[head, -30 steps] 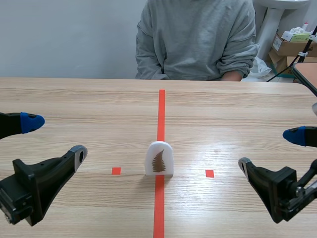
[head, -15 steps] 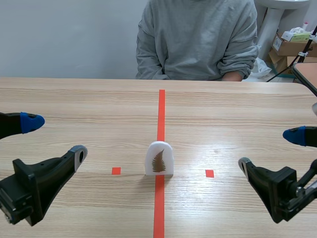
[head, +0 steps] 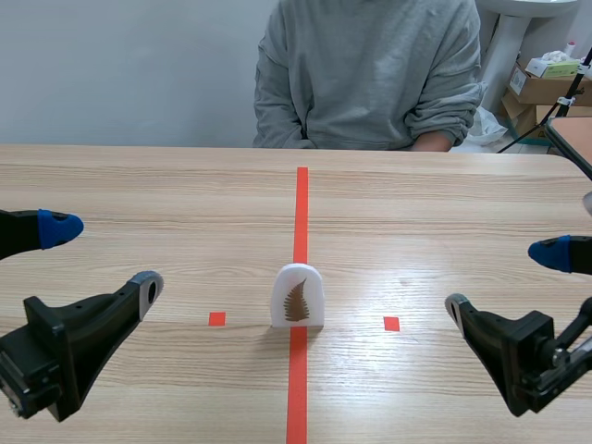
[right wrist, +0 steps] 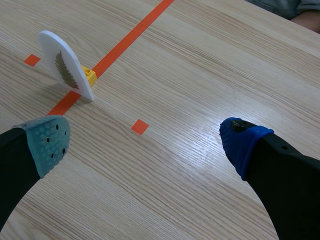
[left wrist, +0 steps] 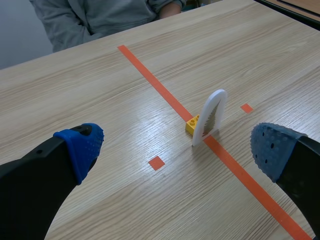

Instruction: Do the leaf sorting experiment

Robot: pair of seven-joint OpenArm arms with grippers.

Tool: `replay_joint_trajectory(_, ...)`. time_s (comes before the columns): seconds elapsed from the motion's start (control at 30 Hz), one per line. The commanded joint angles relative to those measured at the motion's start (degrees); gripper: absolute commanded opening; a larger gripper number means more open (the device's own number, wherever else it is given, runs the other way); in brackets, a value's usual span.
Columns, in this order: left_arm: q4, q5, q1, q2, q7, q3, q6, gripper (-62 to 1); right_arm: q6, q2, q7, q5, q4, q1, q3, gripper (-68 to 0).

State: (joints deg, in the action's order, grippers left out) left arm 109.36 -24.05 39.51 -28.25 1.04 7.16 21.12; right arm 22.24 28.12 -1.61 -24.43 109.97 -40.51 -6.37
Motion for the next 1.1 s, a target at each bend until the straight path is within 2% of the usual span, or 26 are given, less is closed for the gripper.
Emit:
replay_joint_trajectory(0.0, 0.94, -0.37, 0.33, 0.13, -0.74, -0.17, 0.09, 1.4, -0.13, 0.59, 0.63, -0.39, 0.07, 0.68, -0.68, -5.6)
replay_joint_trajectory(0.13, 0.94, -0.37, 0.28, 0.11, 1.20, -0.17, 0.09, 1.4, -0.13, 0.59, 0.63, -0.39, 0.07, 0.68, -0.68, -5.6)
replay_joint_trajectory(0.23, 0.90, -0.37, -0.07, 0.07, 5.66, -0.17, 0.13, 1.4, -0.13, 0.59, 0.63, -0.39, 0.07, 0.68, -0.68, -5.6)
replay_joint_trajectory(0.37, -1.25, -0.37, -3.72, -0.39, 10.16, -0.17, 2.29, 1.4, -0.13, 0.59, 0.44, -0.39, 0.07, 0.68, -0.68, -5.6)
replay_joint_trajectory(0.53, -5.86, -0.63, -9.42, -1.75, 12.04, -1.09, 3.04, 1.4, -0.13, 0.59, 0.44, -0.39, 0.07, 0.68, -0.68, -5.6)
replay_joint_trajectory(0.73, -12.37, -0.63, -16.39, -4.39, 12.07, -7.30, 5.20, 1.4, -0.13, 0.59, 0.44, -0.39, 0.07, 0.68, -0.68, -5.6)
replay_joint_trajectory(1.07, -22.53, -0.11, -27.54, -4.87, 10.78, -21.33, 5.22, 1.4, -0.13, 0.59, 0.44, -0.39, 0.07, 0.68, -0.68, -5.6)
